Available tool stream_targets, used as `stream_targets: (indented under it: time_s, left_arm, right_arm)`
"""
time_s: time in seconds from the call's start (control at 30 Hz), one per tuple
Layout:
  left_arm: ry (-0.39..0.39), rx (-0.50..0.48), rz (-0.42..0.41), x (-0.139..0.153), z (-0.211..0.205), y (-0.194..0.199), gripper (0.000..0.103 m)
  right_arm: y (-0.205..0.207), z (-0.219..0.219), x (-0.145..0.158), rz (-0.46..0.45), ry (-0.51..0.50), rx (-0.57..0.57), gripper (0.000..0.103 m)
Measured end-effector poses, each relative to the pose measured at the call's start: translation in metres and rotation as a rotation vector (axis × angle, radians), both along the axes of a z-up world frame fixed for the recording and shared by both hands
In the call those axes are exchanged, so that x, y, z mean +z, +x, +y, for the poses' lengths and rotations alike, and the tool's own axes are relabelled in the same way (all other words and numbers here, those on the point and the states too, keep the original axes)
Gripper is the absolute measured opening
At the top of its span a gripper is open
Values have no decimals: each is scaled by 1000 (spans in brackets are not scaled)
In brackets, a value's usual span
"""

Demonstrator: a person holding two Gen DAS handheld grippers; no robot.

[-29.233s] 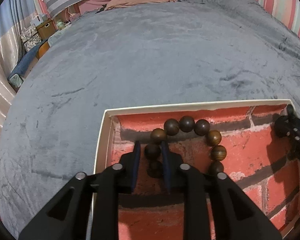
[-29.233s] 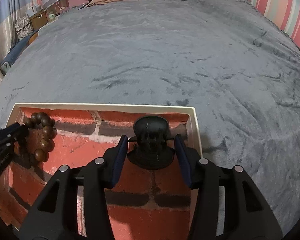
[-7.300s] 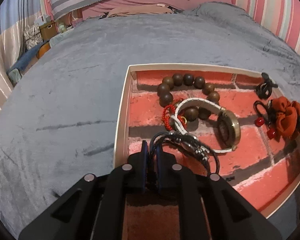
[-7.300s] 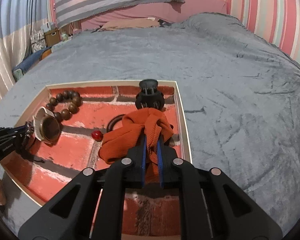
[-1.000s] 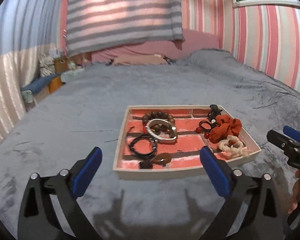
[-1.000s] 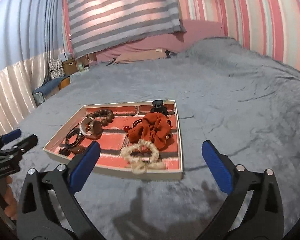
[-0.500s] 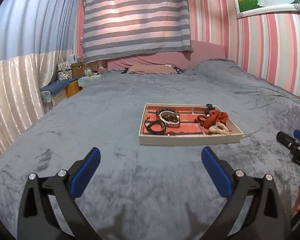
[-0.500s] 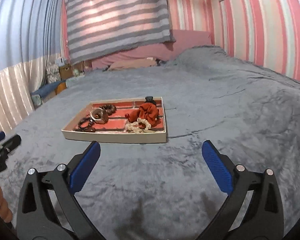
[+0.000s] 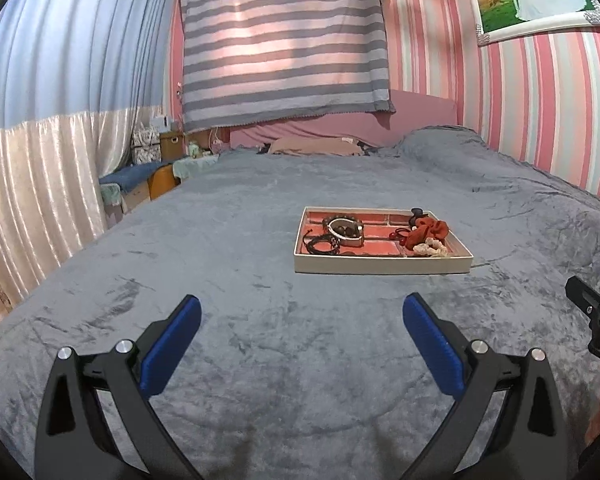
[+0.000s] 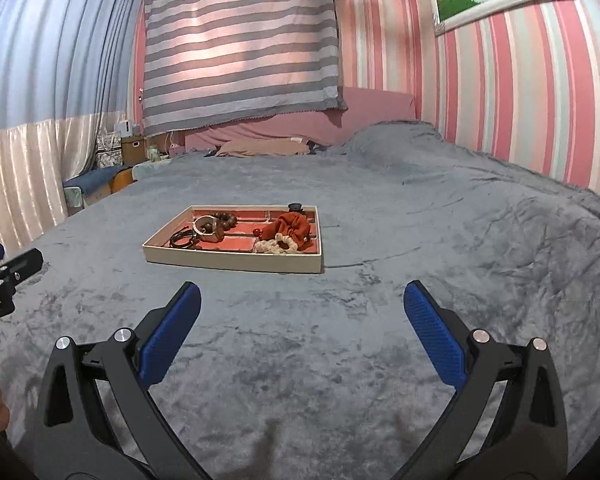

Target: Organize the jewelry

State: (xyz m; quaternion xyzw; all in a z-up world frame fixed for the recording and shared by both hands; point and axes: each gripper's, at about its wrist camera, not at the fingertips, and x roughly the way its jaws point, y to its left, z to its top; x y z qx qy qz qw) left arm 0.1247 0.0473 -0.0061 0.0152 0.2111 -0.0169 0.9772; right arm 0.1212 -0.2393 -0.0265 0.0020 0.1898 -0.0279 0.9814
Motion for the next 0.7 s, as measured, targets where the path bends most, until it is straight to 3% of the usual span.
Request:
stream_targets:
  time_s: [0.7]
  left_arm:
    - [27,-12,-25,-2,-8,-16,99]
  right_arm:
    - [-12,3,0,-1,-22,-43,99]
